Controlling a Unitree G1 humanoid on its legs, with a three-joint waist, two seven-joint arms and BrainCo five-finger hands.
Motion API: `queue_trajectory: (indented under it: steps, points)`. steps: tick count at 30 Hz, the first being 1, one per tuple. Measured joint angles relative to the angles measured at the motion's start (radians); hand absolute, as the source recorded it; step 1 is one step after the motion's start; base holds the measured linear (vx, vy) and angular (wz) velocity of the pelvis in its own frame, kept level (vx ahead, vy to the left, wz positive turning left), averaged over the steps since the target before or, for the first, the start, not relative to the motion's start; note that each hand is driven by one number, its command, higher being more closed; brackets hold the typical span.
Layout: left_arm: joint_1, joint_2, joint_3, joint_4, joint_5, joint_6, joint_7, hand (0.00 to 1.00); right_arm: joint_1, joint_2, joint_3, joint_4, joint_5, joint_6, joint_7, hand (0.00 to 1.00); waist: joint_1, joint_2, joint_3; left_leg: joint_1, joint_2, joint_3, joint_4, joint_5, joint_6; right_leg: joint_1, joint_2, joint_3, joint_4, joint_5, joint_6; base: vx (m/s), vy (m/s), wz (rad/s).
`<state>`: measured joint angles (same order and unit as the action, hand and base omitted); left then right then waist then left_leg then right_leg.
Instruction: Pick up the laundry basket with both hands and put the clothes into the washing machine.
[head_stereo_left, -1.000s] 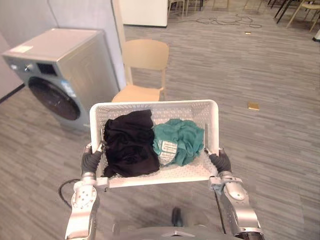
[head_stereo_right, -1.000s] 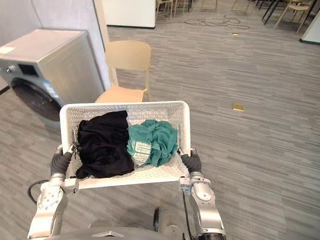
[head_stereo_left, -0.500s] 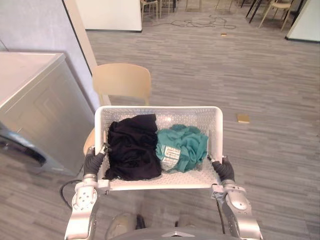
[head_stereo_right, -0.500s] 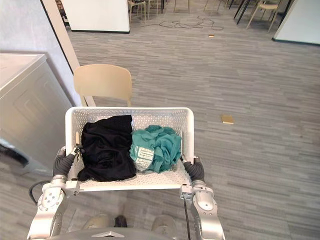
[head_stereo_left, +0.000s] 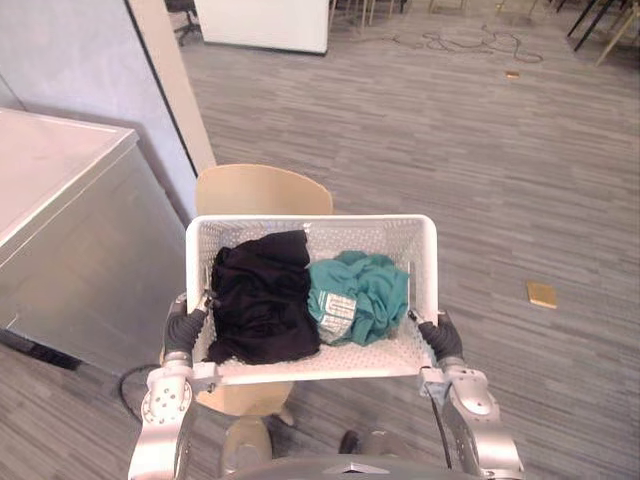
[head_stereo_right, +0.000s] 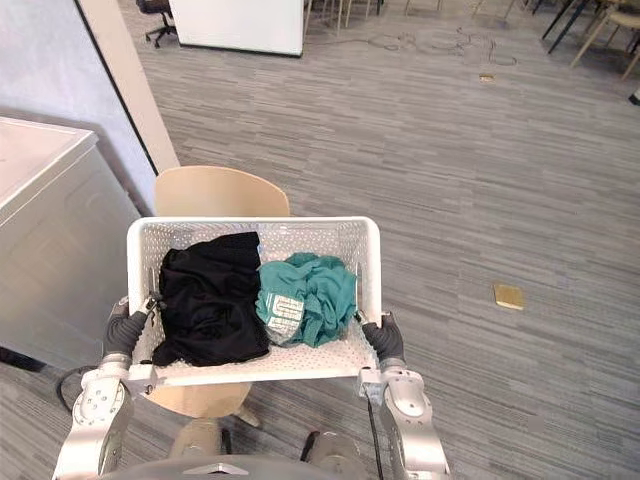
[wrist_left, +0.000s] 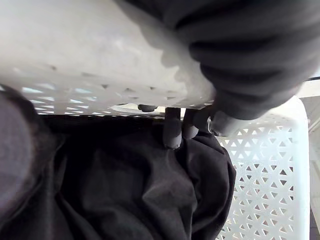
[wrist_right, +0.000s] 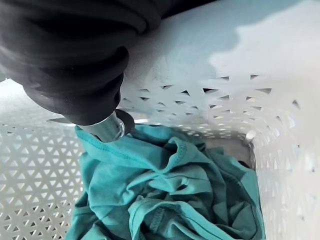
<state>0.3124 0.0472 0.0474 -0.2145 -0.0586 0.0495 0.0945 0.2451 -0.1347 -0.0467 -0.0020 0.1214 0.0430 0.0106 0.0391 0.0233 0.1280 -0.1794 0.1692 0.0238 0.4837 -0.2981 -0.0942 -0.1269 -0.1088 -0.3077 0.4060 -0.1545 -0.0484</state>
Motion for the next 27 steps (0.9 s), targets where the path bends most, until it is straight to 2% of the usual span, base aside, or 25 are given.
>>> queue_trajectory:
  steps: [1,2,3,4,6,10,14,16,17,18,19,20,21,22,23,24,25,26,27]
  points:
    - [0.002,0.0,-0.011,0.0,0.0,0.0,-0.001,1.0,-0.001,0.0,-0.008,0.022,0.004,-0.001,0.003,1.0,-0.007,0.003,-0.002,0.037,0.0,0.002,-0.1,0.074,-0.005,0.002,-0.01,0.003,0.025,-0.01,0.017,0.22,0.205,-0.17]
    - [0.003,-0.001,-0.016,0.0,0.0,0.0,-0.007,1.0,-0.001,0.0,-0.014,0.023,0.006,-0.001,0.003,1.0,-0.009,0.008,-0.004,0.052,-0.004,0.002,-0.129,0.129,0.001,0.002,-0.014,0.006,0.039,-0.02,0.034,0.2,0.247,-0.1]
    - [0.001,0.006,-0.017,0.001,0.0,0.0,-0.014,1.0,0.004,0.012,-0.018,0.038,0.007,-0.004,0.004,1.0,-0.014,-0.01,-0.003,0.068,-0.019,0.009,-0.147,0.15,-0.038,0.001,-0.034,0.024,0.057,-0.04,0.064,0.13,0.255,-0.02]
    - [0.008,0.013,-0.018,0.002,0.001,0.001,-0.019,1.0,0.009,0.024,-0.017,0.052,0.007,-0.002,0.011,1.0,-0.016,-0.031,-0.006,0.084,-0.05,0.015,-0.158,0.154,-0.027,0.004,-0.062,0.036,0.059,-0.043,0.073,0.1,0.252,-0.02]
    - [0.022,0.018,-0.012,0.002,0.001,0.001,-0.025,1.0,0.022,0.037,-0.016,0.054,0.006,-0.003,0.025,1.0,-0.013,-0.037,-0.008,0.097,-0.078,0.032,-0.175,0.16,-0.018,0.017,-0.087,0.052,0.031,-0.036,0.089,0.06,0.252,0.01]
    - [0.036,0.034,0.0,0.002,0.001,0.001,-0.035,1.0,0.033,0.052,-0.01,0.063,0.005,0.002,0.04,1.0,-0.001,-0.03,-0.007,0.095,-0.098,0.033,-0.191,0.165,0.002,0.046,-0.094,0.051,-0.05,-0.006,0.135,-0.03,0.113,0.05]
    - [0.049,0.033,-0.004,0.002,0.001,0.001,-0.039,1.0,0.049,0.049,-0.01,0.063,0.006,0.0,0.046,1.0,-0.002,-0.022,-0.009,0.079,-0.091,0.028,-0.202,0.168,0.007,0.051,-0.081,0.045,-0.079,0.005,0.127,-0.07,-0.003,0.01]
    - [0.036,0.034,-0.01,0.001,0.001,0.001,-0.043,1.0,0.063,0.049,-0.02,0.058,0.008,-0.013,0.045,1.0,-0.028,-0.017,-0.015,0.016,-0.097,0.006,-0.207,0.181,0.003,0.015,-0.091,0.006,-0.074,0.018,0.131,-0.07,-0.015,0.5]
    - [0.025,0.034,-0.015,0.001,0.001,0.001,-0.046,1.0,0.063,0.054,-0.032,0.057,0.009,-0.014,0.046,1.0,-0.043,-0.013,-0.013,-0.008,-0.074,0.053,-0.207,0.169,0.023,0.007,-0.1,-0.025,-0.068,0.025,0.133,-0.02,-0.011,0.75]
    - [0.018,0.034,-0.022,0.001,0.002,0.002,-0.051,1.0,0.068,0.06,-0.043,0.055,0.01,-0.014,0.045,1.0,-0.052,-0.011,-0.011,-0.02,-0.048,0.115,-0.205,0.167,0.025,0.003,-0.107,-0.044,-0.069,0.029,0.132,-0.02,0.021,0.74]
    - [0.008,0.033,-0.033,0.002,0.002,0.002,-0.058,1.0,0.071,0.063,-0.06,0.054,0.011,-0.017,0.044,1.0,-0.062,-0.011,-0.004,-0.027,-0.001,0.211,-0.177,0.166,0.04,-0.006,-0.129,-0.064,-0.066,0.031,0.13,-0.05,0.078,0.62]
    - [-0.009,0.031,-0.052,0.002,0.002,0.002,-0.058,1.0,0.068,0.061,-0.082,0.054,0.011,-0.017,0.043,1.0,-0.061,0.0,0.016,-0.029,0.051,0.295,-0.141,0.173,0.059,-0.01,-0.148,-0.065,-0.045,0.03,0.131,-0.08,0.137,0.38]
    - [-0.015,0.028,-0.051,0.002,0.002,0.002,-0.059,1.0,0.056,0.051,-0.084,0.053,0.011,-0.017,0.041,1.0,-0.057,0.009,0.022,-0.024,0.094,0.283,-0.101,0.184,0.073,-0.022,-0.158,-0.051,-0.03,0.029,0.138,-0.07,0.152,0.07]
    - [-0.015,0.026,-0.05,0.002,0.002,0.002,-0.058,1.0,0.054,0.047,-0.082,0.052,0.011,-0.019,0.041,1.0,-0.054,0.01,0.023,-0.019,0.105,0.244,-0.086,0.191,0.071,-0.031,-0.163,-0.037,-0.02,0.029,0.146,-0.07,0.214,-0.35]
    - [-0.015,0.023,-0.048,0.002,0.002,0.002,-0.055,1.0,0.052,0.045,-0.08,0.048,0.011,-0.02,0.042,1.0,-0.043,0.026,0.021,0.01,0.097,0.117,-0.087,0.177,0.024,-0.051,-0.17,0.003,0.004,0.029,0.159,-0.06,0.235,-0.46]
    - [-0.02,0.024,-0.046,0.002,0.002,0.001,-0.054,1.0,0.049,0.049,-0.078,0.047,0.011,-0.021,0.042,1.0,-0.042,0.038,0.025,0.015,0.07,0.056,-0.075,0.145,-0.02,-0.054,-0.176,0.027,0.007,0.035,0.177,-0.11,0.424,-0.48]
    - [-0.02,0.038,-0.044,0.002,0.002,0.001,-0.054,1.0,0.058,0.063,-0.071,0.048,0.021,-0.018,0.046,1.0,-0.052,0.029,0.031,0.017,0.028,-0.002,-0.063,0.105,-0.061,-0.054,-0.193,0.055,-0.004,0.046,0.203,-0.08,0.304,-0.23]
    - [-0.02,0.046,-0.047,0.002,0.002,0.001,-0.055,1.0,0.066,0.073,-0.074,0.046,0.025,-0.018,0.047,1.0,-0.059,0.024,0.033,0.02,0.012,-0.011,-0.067,0.085,-0.08,-0.052,-0.208,0.063,-0.017,0.052,0.213,-0.16,0.495,-0.21]
    - [-0.023,0.064,-0.052,0.002,0.002,0.001,-0.058,1.0,0.07,0.092,-0.084,0.045,0.027,-0.013,0.051,1.0,-0.059,0.005,0.044,0.018,-0.015,0.013,-0.043,0.069,-0.069,-0.048,-0.228,0.087,-0.062,0.083,0.209,-0.13,0.36,-0.41]
